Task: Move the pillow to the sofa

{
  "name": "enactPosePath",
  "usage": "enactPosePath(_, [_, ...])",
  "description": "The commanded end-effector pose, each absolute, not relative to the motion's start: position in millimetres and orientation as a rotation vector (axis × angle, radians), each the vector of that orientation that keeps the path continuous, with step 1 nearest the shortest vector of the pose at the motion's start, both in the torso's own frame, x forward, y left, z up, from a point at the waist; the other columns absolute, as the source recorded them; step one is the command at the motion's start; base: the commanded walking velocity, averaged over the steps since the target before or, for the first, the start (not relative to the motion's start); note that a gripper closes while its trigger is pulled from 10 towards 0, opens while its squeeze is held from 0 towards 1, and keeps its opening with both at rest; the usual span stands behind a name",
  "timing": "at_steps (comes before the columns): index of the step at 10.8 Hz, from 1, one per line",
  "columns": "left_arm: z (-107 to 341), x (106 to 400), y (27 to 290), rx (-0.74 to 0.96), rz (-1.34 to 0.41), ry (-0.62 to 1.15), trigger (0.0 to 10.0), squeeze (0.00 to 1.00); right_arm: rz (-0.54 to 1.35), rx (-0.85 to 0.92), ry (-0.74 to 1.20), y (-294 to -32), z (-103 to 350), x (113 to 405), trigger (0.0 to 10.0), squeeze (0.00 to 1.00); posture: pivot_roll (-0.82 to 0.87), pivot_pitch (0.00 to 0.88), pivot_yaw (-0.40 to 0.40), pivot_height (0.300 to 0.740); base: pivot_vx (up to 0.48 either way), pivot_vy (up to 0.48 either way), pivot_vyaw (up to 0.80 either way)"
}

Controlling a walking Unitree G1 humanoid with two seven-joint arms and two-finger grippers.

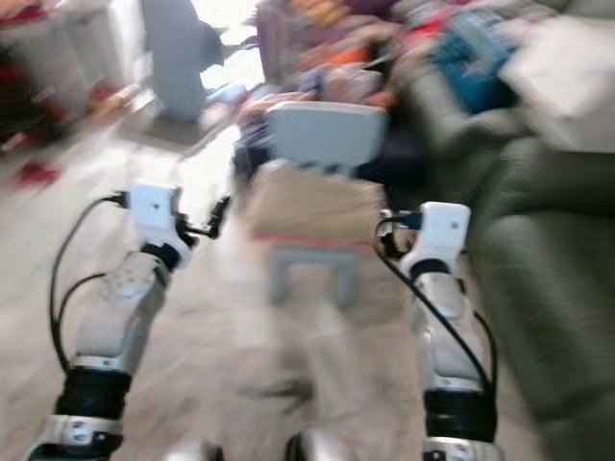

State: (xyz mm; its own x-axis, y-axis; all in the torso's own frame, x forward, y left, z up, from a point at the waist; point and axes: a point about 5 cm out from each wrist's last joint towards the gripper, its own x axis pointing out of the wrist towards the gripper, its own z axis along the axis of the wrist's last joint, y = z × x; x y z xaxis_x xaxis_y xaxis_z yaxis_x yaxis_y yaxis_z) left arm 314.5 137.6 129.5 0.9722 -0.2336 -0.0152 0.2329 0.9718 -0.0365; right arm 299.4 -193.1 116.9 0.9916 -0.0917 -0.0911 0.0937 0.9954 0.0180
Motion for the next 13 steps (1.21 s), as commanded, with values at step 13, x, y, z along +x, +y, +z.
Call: enactPosePath(13, [132.9,315.9,139.6,-0.024,-0.234,0.008,10.0,0.0,-0.077,0.02,0.089,-188.3,120.3,303.3,10.0,0.0,-0.06,0.0,-0.052,0.74,0.443,0.0,0.0])
